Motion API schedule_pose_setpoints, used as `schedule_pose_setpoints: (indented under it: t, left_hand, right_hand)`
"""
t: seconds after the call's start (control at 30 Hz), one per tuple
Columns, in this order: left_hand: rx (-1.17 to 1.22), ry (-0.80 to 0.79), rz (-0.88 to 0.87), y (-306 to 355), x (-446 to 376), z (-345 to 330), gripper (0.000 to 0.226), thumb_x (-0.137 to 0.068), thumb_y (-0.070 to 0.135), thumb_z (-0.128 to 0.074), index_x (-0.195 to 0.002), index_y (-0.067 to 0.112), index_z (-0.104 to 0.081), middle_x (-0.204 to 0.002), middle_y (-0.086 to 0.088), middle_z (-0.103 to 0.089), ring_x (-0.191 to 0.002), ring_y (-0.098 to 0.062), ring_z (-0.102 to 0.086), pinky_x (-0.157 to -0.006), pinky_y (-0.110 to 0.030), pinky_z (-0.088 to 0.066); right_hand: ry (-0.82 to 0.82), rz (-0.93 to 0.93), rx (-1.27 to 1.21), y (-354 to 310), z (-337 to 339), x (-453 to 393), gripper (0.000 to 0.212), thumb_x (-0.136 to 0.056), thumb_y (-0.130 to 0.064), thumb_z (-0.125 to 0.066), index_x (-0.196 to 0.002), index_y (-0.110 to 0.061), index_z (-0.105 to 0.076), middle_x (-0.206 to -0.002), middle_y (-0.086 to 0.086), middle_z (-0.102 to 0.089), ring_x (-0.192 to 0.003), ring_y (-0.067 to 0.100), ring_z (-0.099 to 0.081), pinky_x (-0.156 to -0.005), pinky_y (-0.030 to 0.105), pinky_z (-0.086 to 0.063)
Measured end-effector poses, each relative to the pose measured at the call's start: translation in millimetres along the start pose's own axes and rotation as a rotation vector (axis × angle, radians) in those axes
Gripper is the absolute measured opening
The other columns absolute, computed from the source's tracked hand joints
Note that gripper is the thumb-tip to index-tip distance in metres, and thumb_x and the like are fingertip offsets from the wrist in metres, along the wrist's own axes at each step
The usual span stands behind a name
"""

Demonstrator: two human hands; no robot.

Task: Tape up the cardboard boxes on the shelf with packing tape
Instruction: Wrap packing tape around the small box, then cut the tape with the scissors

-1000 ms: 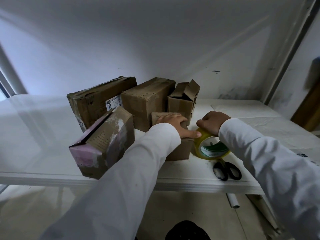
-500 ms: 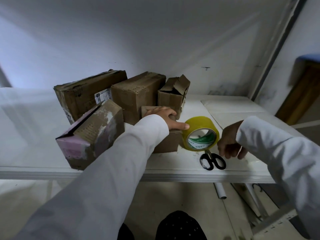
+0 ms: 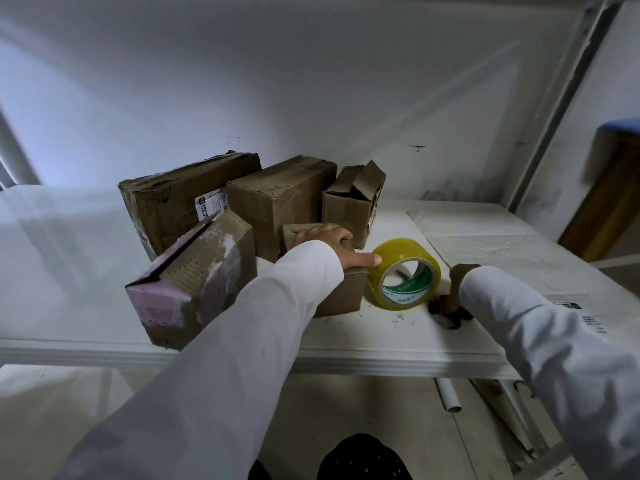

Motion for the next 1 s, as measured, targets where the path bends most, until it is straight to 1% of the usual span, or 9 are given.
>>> schedule_pose_setpoints:
  t: [0.07, 0.2, 0.37, 0.53, 0.6, 0.63, 0.73, 0.8, 1.0]
  left_hand:
    - [0.0, 0.0, 0.004, 1, -1, 0, 0.077, -0.073, 0.076, -0.055, -0.134, 0.031, -0.045, -0.149, 0.005, -0.034, -0.14, -0.021, -0.026, -0.114, -0.045, -0.019]
    - [0.002, -0.01, 0.008, 1, -1, -1, 0.077, -0.073, 0.076, -0.055, -0.135, 0.032, -0.043, -0.15, 0.005, -0.032, -0.141, -0.022, -0.023, -0.115, -0.046, -0.019]
    - [-0.007, -0.049, 0.047, 1, -5, 1, 0.079, -0.071, 0.076, -0.056, -0.136, 0.032, -0.042, -0.148, 0.002, -0.033, -0.139, -0.026, -0.024, -0.114, -0.049, -0.023]
    - [0.004, -0.115, 0.075, 5, -9, 5, 0.079, -0.073, 0.071, -0.061, -0.138, 0.03, -0.041, -0.15, -0.001, -0.027, -0.141, -0.029, -0.018, -0.114, -0.05, -0.023]
    - [0.003, -0.132, 0.082, 6, -10, 6, 0.08, -0.073, 0.07, -0.061, -0.139, 0.029, -0.041, -0.151, -0.002, -0.024, -0.142, -0.029, -0.015, -0.115, -0.05, -0.022]
    - [0.001, -0.134, 0.084, 6, -11, 6, 0.08, -0.073, 0.07, -0.061, -0.139, 0.029, -0.041, -0.151, -0.002, -0.024, -0.142, -0.029, -0.015, -0.115, -0.05, -0.022]
    - [-0.006, -0.127, 0.083, 6, -11, 5, 0.08, -0.072, 0.071, -0.061, -0.139, 0.03, -0.041, -0.15, -0.002, -0.025, -0.141, -0.029, -0.017, -0.114, -0.05, -0.024]
    - [-0.012, -0.127, 0.082, 5, -11, 4, 0.081, -0.072, 0.071, -0.06, -0.139, 0.03, -0.04, -0.15, -0.003, -0.026, -0.141, -0.029, -0.019, -0.114, -0.051, -0.025]
    - [-0.005, -0.126, 0.07, 5, -10, 3, 0.079, -0.073, 0.071, -0.059, -0.138, 0.029, -0.04, -0.149, -0.002, -0.027, -0.141, -0.029, -0.018, -0.114, -0.049, -0.025]
  right_hand:
    - [0.021, -0.119, -0.035, 12, -1, -8, 0.047, -0.085, -0.035, -0.064, -0.129, -0.019, -0.055, -0.124, -0.002, -0.062, -0.095, 0.011, -0.056, -0.075, 0.018, -0.039]
    - [0.175, -0.132, -0.076, 21, -1, -30, 0.04, -0.07, -0.049, -0.072, -0.094, -0.02, -0.06, -0.081, -0.002, -0.061, -0.079, 0.018, -0.058, -0.077, 0.023, -0.046]
    - [0.29, -0.17, -0.346, 39, 19, -31, 0.036, -0.079, -0.045, -0.067, -0.068, -0.011, -0.063, -0.067, 0.004, -0.067, -0.066, 0.022, -0.064, -0.071, 0.028, -0.051]
    - [0.25, 0.113, -1.048, 35, 63, -12, 0.022, -0.09, -0.014, -0.061, -0.1, 0.005, -0.064, -0.076, 0.012, -0.058, -0.062, 0.017, -0.052, -0.046, 0.021, -0.053]
    - [0.132, 0.272, -1.159, 24, 73, 9, 0.013, -0.087, -0.016, -0.065, -0.095, -0.005, -0.064, -0.086, 0.008, -0.06, -0.064, 0.012, -0.049, -0.051, 0.021, -0.055]
    - [0.062, 0.348, -1.162, 17, 75, 19, 0.017, -0.08, -0.022, -0.07, -0.089, -0.009, -0.064, -0.086, 0.007, -0.062, -0.063, 0.011, -0.048, -0.056, 0.024, -0.057]
    - [-0.164, 0.568, -1.069, 5, 71, 41, 0.066, -0.036, -0.052, -0.088, -0.082, -0.012, -0.064, -0.076, 0.004, -0.064, -0.063, 0.011, -0.052, -0.057, 0.033, -0.059]
    - [-0.28, 0.667, -0.966, 1, 63, 45, 0.087, -0.015, -0.064, -0.086, -0.084, -0.016, -0.066, -0.075, 0.001, -0.064, -0.065, 0.008, -0.057, -0.063, 0.033, -0.057]
    - [-0.475, 0.647, -0.78, 6, 25, 40, 0.113, -0.007, -0.071, -0.082, -0.099, -0.009, -0.058, -0.086, 0.003, -0.06, -0.067, 0.01, -0.055, -0.064, 0.035, -0.058]
Point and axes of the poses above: each hand's wrist, its own x-axis away from the middle knuckle, its own z-axis out of the back of the hand, y = z × x, the point moved 4 cm from there along -x, towards the middle knuckle
